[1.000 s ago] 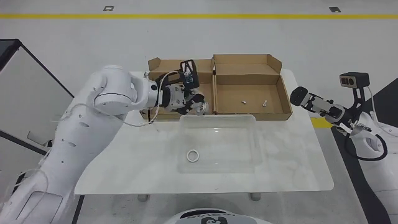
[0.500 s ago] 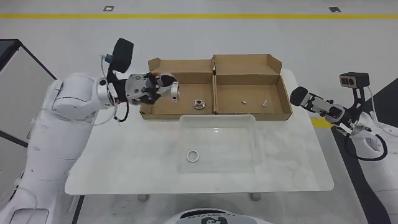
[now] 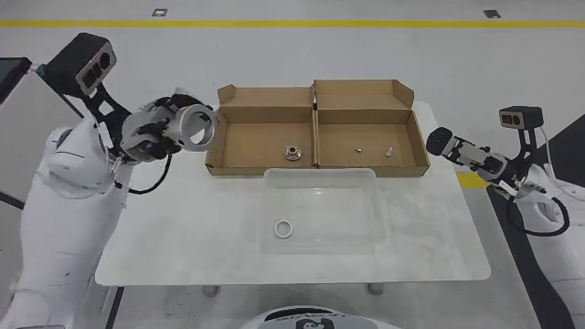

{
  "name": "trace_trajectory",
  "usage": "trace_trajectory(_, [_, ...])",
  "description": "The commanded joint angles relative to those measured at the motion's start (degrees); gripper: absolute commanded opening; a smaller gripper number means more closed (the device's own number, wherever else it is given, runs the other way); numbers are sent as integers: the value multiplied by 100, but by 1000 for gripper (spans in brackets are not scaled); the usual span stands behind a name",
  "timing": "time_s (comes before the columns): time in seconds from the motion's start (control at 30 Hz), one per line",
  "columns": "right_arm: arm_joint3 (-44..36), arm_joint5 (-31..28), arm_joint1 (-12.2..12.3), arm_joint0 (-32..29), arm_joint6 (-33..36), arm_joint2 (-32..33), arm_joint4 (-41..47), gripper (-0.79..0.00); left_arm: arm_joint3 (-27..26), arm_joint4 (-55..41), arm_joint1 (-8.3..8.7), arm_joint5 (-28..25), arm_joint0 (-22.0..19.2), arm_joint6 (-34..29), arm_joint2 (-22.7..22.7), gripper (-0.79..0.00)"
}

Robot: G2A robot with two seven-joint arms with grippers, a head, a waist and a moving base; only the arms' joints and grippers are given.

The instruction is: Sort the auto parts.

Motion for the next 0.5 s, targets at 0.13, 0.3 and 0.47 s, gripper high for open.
trace_trajectory(0.13, [0,0,0,0,0,0,0,0,-413,-450,-163,0,280,-1,-348,-785])
trace_trajectory(0.3, [0,0,0,0,0,0,0,0,-495,90,-230,0,474,-2,-501,-785])
trace_trajectory(0.47, [0,0,0,0,0,0,0,0,-457,1435,-21,0,589,-1,-178,-785])
